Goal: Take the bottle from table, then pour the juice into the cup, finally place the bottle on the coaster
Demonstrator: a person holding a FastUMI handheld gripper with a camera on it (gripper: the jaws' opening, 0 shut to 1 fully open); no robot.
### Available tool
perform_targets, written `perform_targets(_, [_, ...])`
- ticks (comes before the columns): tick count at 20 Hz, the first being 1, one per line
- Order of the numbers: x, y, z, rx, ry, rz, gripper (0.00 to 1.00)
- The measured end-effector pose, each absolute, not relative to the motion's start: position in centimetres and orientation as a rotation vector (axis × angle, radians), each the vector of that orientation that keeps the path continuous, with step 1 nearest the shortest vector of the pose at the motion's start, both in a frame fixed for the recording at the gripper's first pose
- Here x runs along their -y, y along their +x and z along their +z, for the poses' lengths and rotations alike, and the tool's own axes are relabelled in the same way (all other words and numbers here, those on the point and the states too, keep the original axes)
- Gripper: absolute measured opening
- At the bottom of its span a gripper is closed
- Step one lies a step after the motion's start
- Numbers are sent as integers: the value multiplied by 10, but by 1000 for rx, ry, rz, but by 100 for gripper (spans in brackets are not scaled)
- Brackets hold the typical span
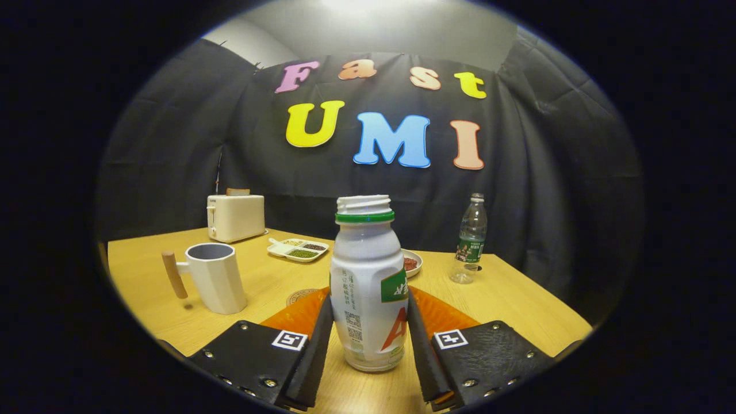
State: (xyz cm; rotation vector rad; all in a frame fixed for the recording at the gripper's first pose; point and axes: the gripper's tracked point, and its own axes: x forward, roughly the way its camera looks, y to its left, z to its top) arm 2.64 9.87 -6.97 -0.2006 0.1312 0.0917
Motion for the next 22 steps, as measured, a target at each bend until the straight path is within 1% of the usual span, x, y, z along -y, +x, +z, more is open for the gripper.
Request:
perform_targets(15, [-155,49,-12,33,-826,-9,66])
perform_targets(22, [-192,56,-10,91,-1128,-10,66])
